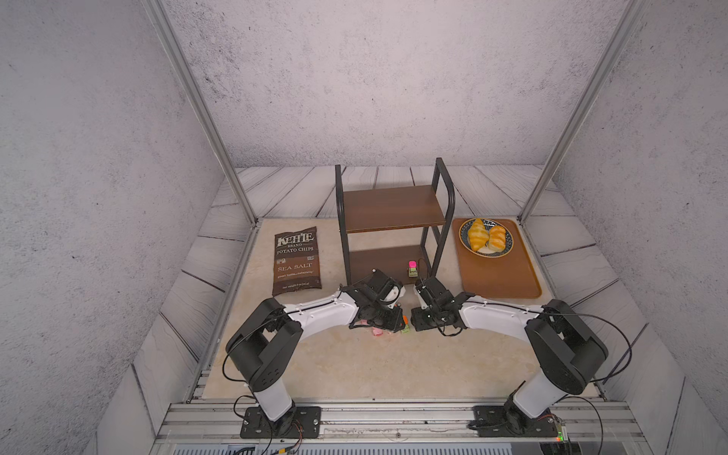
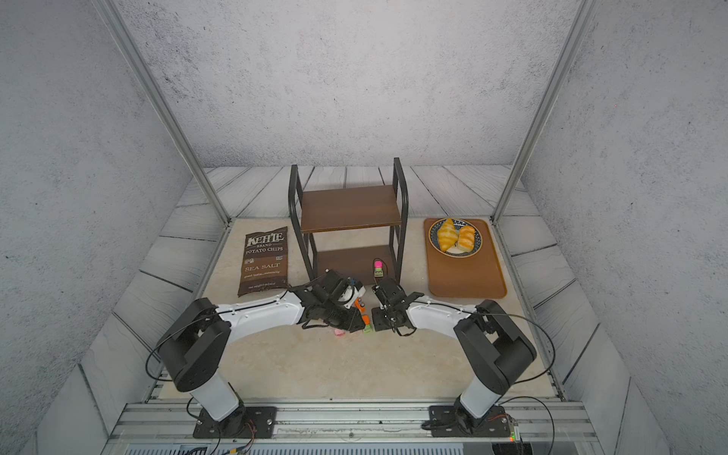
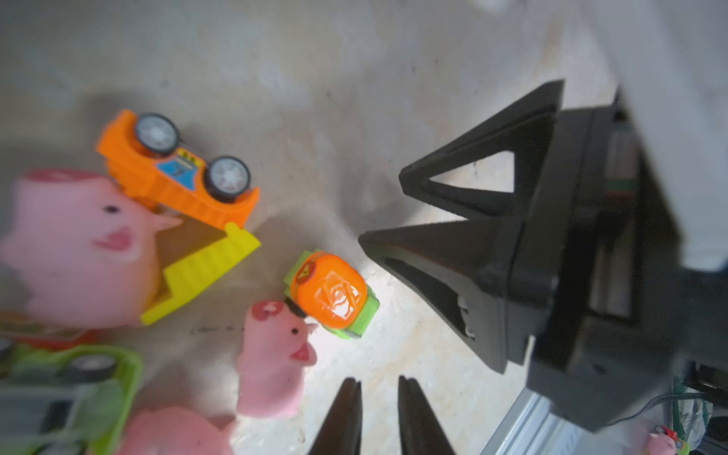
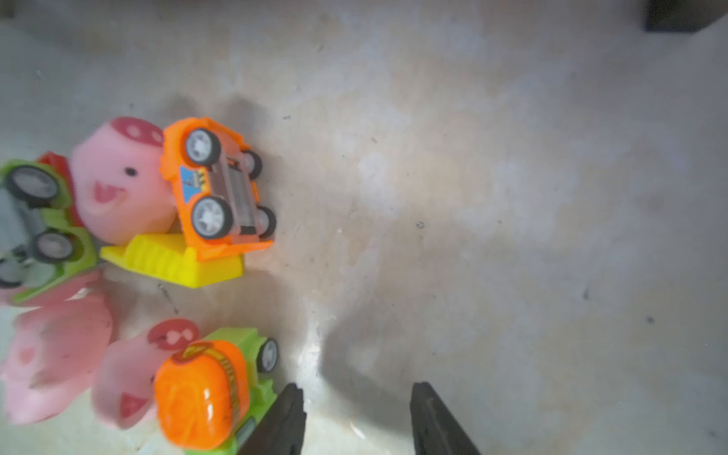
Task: Organize plastic toys on shelves
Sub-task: Adjust the plastic toy at the center of the board, then pick up the plastic toy at the center of the board.
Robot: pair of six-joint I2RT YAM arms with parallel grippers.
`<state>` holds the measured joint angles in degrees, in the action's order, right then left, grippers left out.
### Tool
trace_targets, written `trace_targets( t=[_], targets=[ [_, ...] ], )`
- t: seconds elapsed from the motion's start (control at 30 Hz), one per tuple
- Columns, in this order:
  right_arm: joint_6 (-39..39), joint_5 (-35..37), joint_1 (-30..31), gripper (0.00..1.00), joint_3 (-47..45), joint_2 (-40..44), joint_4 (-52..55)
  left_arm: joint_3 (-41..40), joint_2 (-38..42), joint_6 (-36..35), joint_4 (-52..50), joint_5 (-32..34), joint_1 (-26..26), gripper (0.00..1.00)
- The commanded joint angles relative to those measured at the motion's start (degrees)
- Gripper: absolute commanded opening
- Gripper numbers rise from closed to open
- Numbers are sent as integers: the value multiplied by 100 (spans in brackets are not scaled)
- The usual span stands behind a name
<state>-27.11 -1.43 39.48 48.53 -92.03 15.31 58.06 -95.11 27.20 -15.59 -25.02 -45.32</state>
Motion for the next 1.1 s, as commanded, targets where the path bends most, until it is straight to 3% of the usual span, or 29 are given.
trace_targets(
  t=[0.0, 0.3, 0.5, 1.07],
  targets=[
    [94, -46, 21, 53, -52, 492, 281, -212, 483, -43, -134, 93, 249, 23],
    [58, -540, 315, 63, -170, 695, 73, -929, 1375, -109, -428, 414, 1178, 24],
    [-172, -135, 542, 66, 24, 310, 44, -1119, 1673, -250, -633, 515, 1500, 24],
    [-242, 162, 692, 47, 499, -610, 57, -1236, 1864, -337, -749, 577, 1649, 24]
  ],
)
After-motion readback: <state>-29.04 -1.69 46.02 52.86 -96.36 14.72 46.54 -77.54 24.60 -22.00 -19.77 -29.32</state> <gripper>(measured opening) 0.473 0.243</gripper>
